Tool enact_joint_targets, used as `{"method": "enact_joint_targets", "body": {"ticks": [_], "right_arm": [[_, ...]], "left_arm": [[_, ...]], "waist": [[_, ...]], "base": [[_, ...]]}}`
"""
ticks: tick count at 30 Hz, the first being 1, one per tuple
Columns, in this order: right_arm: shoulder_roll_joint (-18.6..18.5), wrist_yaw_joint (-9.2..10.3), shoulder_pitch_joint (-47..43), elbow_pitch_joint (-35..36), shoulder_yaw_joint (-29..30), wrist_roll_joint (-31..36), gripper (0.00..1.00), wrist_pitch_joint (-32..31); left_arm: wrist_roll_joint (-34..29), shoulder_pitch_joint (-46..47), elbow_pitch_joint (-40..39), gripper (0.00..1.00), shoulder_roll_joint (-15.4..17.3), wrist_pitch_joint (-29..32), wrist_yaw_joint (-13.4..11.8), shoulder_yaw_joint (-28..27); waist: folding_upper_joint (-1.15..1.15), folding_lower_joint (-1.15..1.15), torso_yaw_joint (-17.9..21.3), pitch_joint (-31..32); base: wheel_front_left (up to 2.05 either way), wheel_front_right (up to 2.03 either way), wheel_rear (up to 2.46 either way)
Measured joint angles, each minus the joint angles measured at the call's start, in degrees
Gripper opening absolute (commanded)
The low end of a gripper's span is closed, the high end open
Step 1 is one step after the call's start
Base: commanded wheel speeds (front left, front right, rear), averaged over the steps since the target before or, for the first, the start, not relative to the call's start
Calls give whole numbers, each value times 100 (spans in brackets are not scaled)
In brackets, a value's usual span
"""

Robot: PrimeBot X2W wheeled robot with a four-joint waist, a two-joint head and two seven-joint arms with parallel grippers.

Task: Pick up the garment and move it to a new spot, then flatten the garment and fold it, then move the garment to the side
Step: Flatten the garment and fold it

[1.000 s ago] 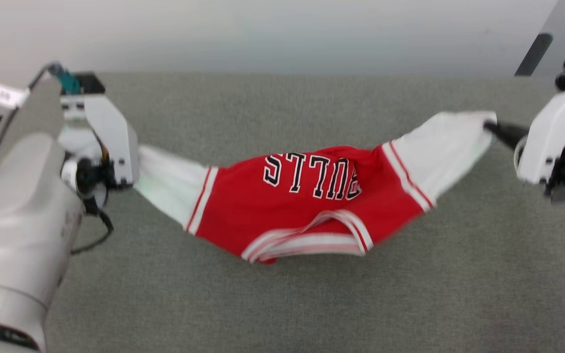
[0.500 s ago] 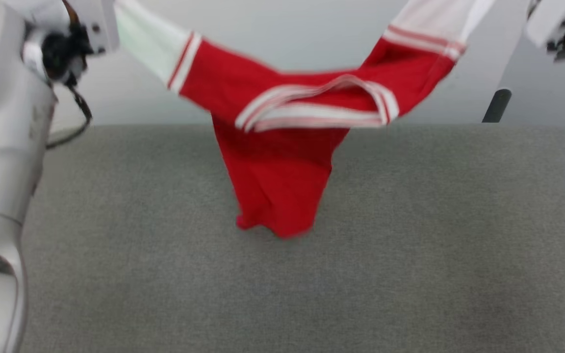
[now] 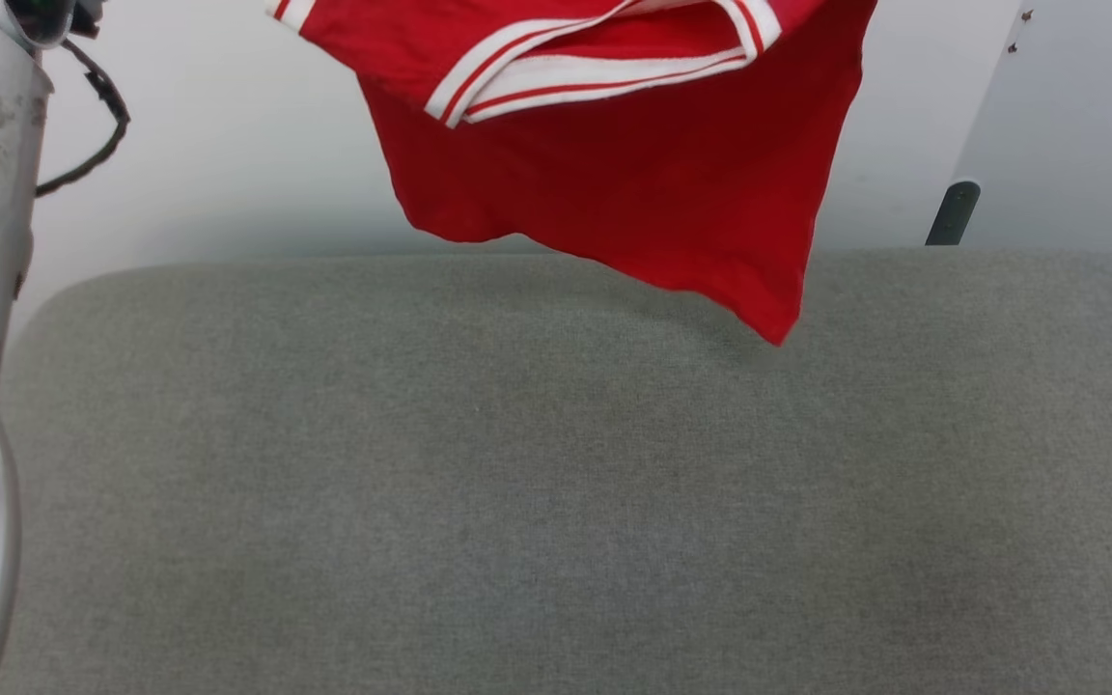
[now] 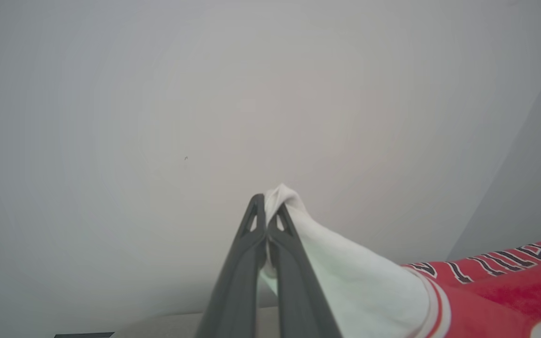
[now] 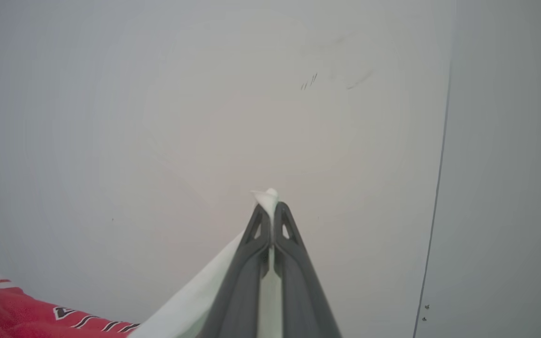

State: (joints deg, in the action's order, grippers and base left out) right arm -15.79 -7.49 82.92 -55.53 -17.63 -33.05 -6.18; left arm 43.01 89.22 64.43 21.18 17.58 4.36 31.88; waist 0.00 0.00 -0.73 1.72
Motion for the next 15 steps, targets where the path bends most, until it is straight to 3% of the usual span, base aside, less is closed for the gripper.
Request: {"method": "enact_joint_targets", "body": {"ticks": [10,15], "right_arm": [[-46,0,490,-368,-257,-275,0,126],[-242,0,1088,-511,-274,-31,0,824]], "left_arm": [[-33,372,222,0,16,-348,126,71],[-189,921,65,0,68,-872,115,105]], "waist": [[0,0,55,-366],[0,0,87,-866]], "base": [[0,0,0],[0,0,0]]}}
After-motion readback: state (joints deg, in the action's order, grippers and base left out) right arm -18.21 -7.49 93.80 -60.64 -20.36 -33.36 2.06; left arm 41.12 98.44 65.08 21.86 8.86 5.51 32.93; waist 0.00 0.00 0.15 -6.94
